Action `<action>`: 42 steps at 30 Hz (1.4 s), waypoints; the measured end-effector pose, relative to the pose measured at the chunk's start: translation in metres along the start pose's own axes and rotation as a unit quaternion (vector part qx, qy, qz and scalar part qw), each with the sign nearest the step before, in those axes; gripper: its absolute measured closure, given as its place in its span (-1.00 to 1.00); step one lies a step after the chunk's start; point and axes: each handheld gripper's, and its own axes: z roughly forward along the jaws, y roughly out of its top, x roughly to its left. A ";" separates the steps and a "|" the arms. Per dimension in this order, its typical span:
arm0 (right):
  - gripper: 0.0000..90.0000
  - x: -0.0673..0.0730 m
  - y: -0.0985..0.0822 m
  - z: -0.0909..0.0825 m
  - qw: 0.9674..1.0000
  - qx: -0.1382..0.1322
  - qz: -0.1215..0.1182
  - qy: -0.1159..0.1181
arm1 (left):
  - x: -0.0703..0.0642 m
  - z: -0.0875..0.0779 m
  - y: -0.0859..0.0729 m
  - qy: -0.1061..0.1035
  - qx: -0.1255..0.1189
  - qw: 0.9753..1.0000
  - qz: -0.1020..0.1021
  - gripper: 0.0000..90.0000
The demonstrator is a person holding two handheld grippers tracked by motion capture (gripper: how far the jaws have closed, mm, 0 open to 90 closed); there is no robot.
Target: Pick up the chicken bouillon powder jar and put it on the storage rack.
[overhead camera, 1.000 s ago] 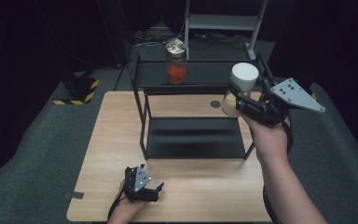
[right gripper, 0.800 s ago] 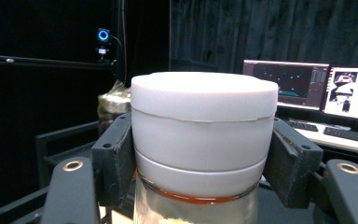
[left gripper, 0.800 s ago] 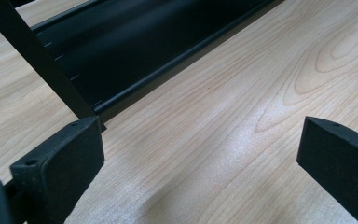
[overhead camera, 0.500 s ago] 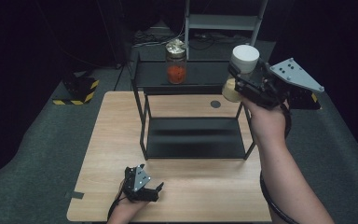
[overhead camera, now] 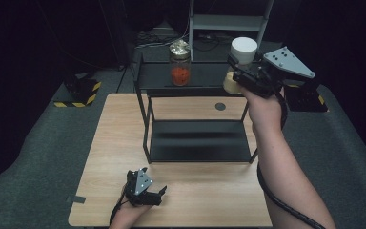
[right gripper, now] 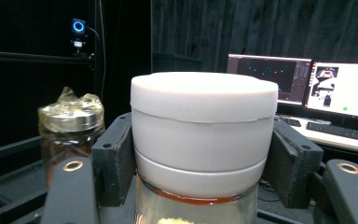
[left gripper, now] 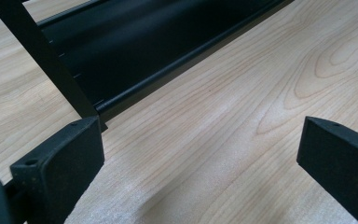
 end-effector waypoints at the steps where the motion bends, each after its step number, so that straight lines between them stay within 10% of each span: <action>1: -0.25 -0.001 0.000 0.003 1.000 -0.001 -0.002 -0.001 | 0.000 0.000 0.000 0.000 0.000 1.000 0.000 -0.98; 21: -0.25 -0.004 -0.007 0.042 1.000 0.010 -0.003 -0.022 | 0.004 -0.001 -0.002 -0.004 -0.005 1.000 -0.010 -0.98; 42: -0.25 -0.005 -0.016 0.047 1.000 0.007 0.014 -0.019 | 0.004 -0.002 -0.003 -0.003 -0.008 1.000 -0.013 -0.98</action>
